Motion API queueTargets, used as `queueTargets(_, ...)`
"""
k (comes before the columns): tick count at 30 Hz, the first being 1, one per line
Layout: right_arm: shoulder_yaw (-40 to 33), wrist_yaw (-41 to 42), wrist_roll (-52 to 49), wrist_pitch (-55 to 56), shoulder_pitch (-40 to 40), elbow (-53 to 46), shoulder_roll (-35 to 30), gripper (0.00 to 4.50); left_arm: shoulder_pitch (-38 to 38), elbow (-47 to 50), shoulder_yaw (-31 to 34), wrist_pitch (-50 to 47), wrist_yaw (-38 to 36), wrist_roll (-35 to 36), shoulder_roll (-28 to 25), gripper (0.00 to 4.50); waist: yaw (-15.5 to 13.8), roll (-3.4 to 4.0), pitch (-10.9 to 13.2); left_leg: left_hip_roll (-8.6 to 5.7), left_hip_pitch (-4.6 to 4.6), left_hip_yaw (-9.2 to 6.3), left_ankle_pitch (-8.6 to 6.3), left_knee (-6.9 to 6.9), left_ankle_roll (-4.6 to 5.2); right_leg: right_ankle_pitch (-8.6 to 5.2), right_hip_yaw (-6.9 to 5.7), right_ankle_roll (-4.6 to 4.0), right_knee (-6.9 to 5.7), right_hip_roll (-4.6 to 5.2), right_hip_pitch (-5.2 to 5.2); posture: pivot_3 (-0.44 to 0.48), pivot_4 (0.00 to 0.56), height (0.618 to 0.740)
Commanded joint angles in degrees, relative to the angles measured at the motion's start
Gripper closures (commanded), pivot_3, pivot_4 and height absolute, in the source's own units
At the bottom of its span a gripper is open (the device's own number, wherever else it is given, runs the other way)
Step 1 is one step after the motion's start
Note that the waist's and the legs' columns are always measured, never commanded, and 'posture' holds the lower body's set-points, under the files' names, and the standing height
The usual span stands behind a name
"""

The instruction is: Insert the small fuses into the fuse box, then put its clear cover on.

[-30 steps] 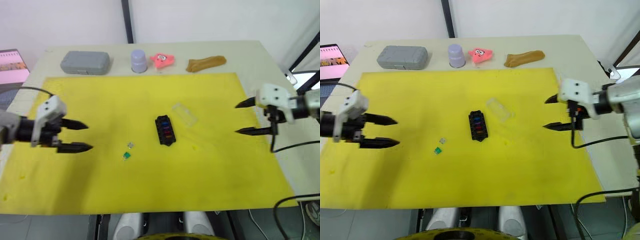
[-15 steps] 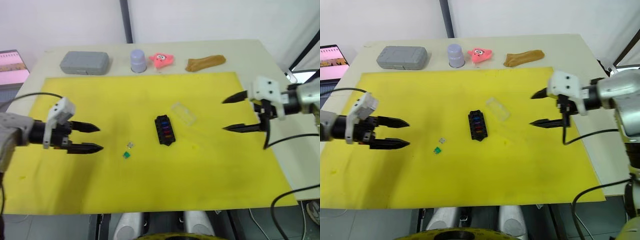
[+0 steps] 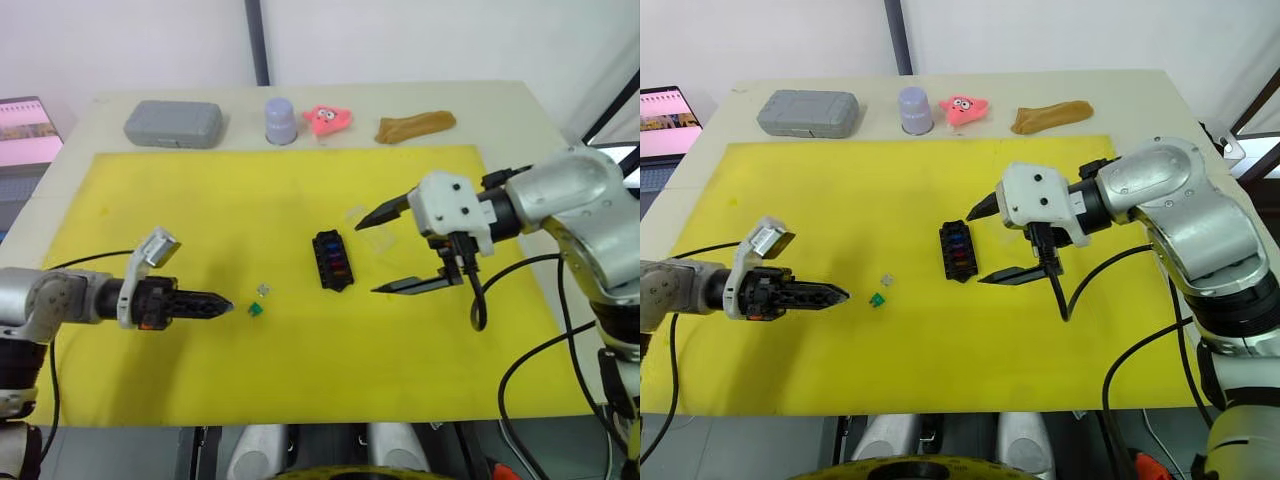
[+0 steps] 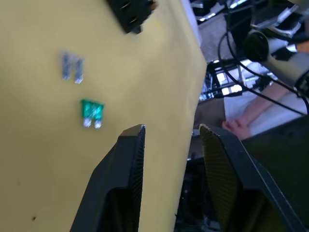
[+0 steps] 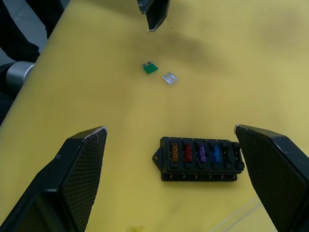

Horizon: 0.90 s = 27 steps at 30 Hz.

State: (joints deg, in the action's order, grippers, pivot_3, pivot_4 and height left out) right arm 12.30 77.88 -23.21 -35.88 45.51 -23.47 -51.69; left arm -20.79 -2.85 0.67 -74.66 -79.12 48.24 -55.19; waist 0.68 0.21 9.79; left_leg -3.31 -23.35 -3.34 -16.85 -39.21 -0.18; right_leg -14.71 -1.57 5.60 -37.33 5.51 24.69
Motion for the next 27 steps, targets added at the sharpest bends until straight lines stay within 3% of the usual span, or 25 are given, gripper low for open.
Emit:
queueTargets(1, -0.8, -0.5, 0.0, 1.0, 1.5, -1.1, 0.0, 0.0, -1.2, -1.9, -0.5, -1.5, 0.6, 0.6, 0.6, 2.29, 0.0, -0.01, 0.0, 0.0, 0.0, 0.0, 0.01, 0.0, -0.01, 0.0, 0.0, 0.0, -0.01, 0.0, 0.0, 0.0, 0.15, 0.731)
queueTargets(16, 0.1, -1.4, 0.9, 1.3, 1.2, -1.9, -0.5, 0.0, -6.2, -13.3, -8.3, 4.1, 0.3, -6.0, 6.4, 2.29, -0.1, -0.02, 0.0, -0.01, 0.0, 0.0, 0.06, 0.0, -0.1, 0.0, 0.01, 0.0, -0.01, 0.02, 0.01, 0.0, 0.15, 0.731)
queueTargets(27, 0.0, -1.8, 1.0, 0.4, 1.0, -3.0, -0.9, 0.0, -8.5, -19.5, -9.9, 8.3, -2.1, -9.9, 8.4, 2.29, -0.2, -0.02, 0.0, -0.02, 0.04, -0.01, 0.04, -0.01, -0.07, 0.0, 0.01, 0.0, -0.13, 0.03, 0.0, 0.0, 0.15, 0.731)
